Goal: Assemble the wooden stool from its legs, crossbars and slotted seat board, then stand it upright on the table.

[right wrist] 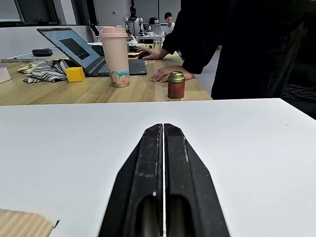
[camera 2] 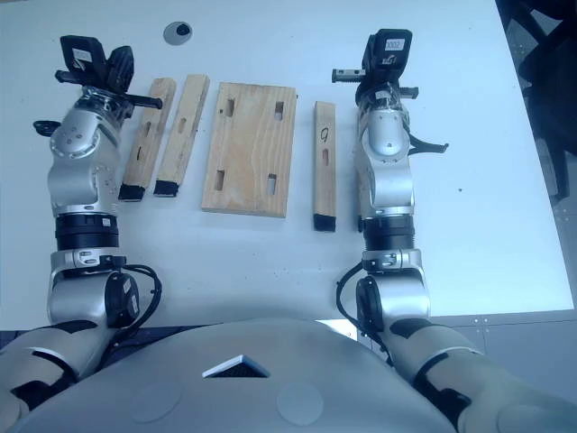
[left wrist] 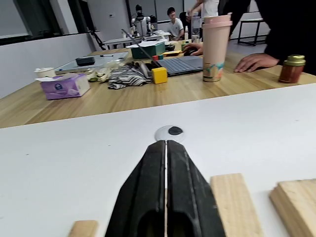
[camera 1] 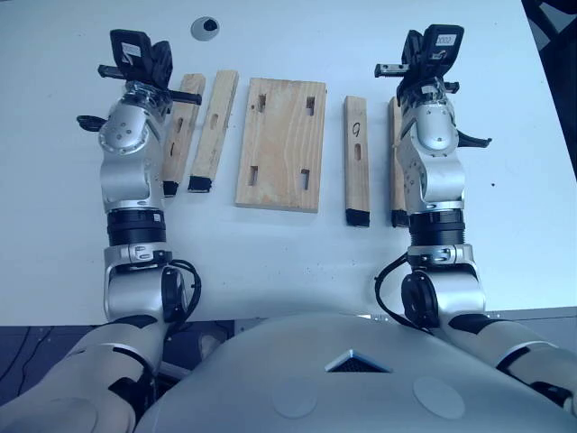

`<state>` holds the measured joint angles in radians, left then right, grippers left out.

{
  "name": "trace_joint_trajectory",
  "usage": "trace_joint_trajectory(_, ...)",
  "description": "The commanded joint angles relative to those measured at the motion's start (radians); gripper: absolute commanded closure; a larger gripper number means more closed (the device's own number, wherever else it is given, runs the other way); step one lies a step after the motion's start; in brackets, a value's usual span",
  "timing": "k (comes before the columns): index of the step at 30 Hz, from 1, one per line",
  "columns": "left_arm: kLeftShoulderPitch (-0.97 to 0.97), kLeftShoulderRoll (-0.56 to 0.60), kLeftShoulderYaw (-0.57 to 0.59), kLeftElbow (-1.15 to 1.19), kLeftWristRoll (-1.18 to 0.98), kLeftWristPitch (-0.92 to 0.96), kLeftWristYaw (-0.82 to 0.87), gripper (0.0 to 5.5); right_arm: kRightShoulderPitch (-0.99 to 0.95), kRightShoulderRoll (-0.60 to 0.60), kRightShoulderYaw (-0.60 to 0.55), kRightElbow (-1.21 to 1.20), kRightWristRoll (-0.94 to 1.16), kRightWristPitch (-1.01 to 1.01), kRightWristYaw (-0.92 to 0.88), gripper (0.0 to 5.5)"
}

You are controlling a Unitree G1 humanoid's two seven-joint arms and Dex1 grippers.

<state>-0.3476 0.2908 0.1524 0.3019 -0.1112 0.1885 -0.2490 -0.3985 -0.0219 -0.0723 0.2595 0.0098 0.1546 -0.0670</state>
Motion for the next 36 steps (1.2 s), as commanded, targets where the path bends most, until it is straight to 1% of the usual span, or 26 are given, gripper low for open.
trace_joint_trajectory(1, 0.025, 0.003, -0.015, -0.024, -0.008, -0.006, -0.032, 5.47, -0.011, -0.042, -0.018, 0.019, 0.003, -0.003, 0.017, 5.47)
trace_joint_trajectory(10, 0.08, -0.097, -0.024, -0.061, 0.028, -0.056, 0.101, 5.47, 0.012, -0.043, 0.035, -0.043, -0.028, 0.019, 0.048, 5.47)
trace_joint_trajectory(19, 0.029, -0.053, -0.015, 0.004, 0.037, -0.088, 0.095, 5.47, -0.05, -0.04, 0.037, 0.0, -0.031, 0.006, 0.038, 5.47)
trace_joint_trajectory(24, 0.037, -0.077, -0.033, 0.015, 0.041, -0.103, 0.108, 5.47, -0.056, -0.047, 0.034, 0.017, -0.032, -0.006, 0.038, 5.47)
trace_joint_trajectory(26, 0.025, -0.074, -0.021, 0.028, 0.026, -0.109, 0.102, 5.47, -0.073, -0.049, 0.034, 0.032, -0.033, -0.011, 0.039, 5.47)
trace_joint_trajectory(28, 0.011, -0.008, 0.016, 0.033, -0.016, -0.082, 0.033, 5.16, -0.09, -0.051, 0.041, 0.027, -0.037, -0.012, 0.042, 5.5)
trace_joint_trajectory(31, 0.011, 0.187, 0.054, 0.135, -0.027, -0.013, -0.124, 4.7, -0.076, -0.057, 0.036, 0.026, -0.039, -0.017, 0.039, 5.5)
trace_joint_trajectory(33, 0.027, 0.294, 0.067, 0.201, -0.026, 0.027, -0.211, 4.36, -0.059, -0.056, 0.034, 0.027, -0.039, -0.021, 0.035, 5.5)
trace_joint_trajectory(36, 0.032, 0.358, 0.101, 0.269, -0.063, 0.087, -0.287, 3.96, -0.05, -0.048, 0.032, 0.028, -0.039, -0.028, 0.025, 5.5)
